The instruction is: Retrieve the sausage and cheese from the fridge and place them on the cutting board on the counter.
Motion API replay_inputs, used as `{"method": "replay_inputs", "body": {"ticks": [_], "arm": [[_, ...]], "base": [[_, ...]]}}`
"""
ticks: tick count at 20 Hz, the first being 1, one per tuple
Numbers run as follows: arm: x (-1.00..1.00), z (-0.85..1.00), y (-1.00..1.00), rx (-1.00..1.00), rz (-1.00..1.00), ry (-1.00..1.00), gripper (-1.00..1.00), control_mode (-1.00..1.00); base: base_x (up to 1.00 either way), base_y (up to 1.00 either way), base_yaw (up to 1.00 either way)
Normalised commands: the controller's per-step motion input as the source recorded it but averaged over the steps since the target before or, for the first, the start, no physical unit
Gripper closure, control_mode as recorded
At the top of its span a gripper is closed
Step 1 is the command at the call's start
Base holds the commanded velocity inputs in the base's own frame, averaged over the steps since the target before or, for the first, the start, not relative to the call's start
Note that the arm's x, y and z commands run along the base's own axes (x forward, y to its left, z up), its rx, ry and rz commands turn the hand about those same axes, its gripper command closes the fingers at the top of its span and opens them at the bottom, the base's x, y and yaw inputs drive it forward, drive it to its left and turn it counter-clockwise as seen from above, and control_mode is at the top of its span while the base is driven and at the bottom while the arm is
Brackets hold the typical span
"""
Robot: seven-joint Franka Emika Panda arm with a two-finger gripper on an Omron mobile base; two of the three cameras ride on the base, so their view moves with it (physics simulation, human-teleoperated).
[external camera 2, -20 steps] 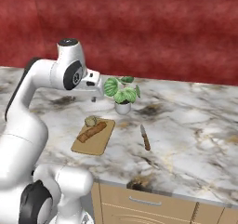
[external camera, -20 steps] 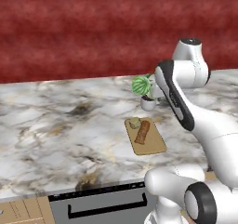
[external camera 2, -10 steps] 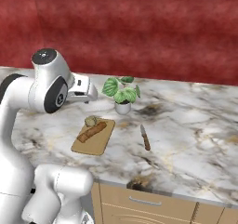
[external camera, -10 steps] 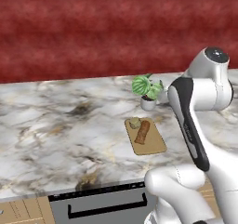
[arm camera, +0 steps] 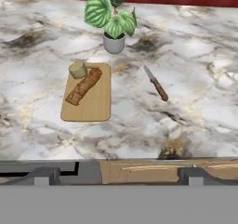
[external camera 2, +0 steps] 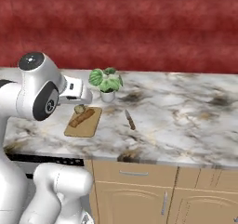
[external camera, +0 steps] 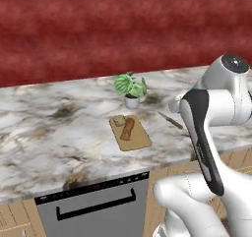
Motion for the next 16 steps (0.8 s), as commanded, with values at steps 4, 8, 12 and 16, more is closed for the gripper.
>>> {"method": "replay_inputs", "body": {"ticks": [4,8,12,16], "arm": [[0.00,0.00,0.00,0.00,0.00,0.00,-1.00,1.00],[0.00,0.00,0.00,0.00,0.00,0.00,-1.00,1.00],[0.00,0.00,0.00,0.00,0.00,0.00,-1.00,1.00],[0.00,0.00,0.00,0.00,0.00,0.00,-1.00,1.00]], "base": [[-0.58,-0.56,-0.60],[-0.17,-0.48,-0.69],[-0.03,-0.95,-0.58],[0.00,-1.00,-0.57]]}}
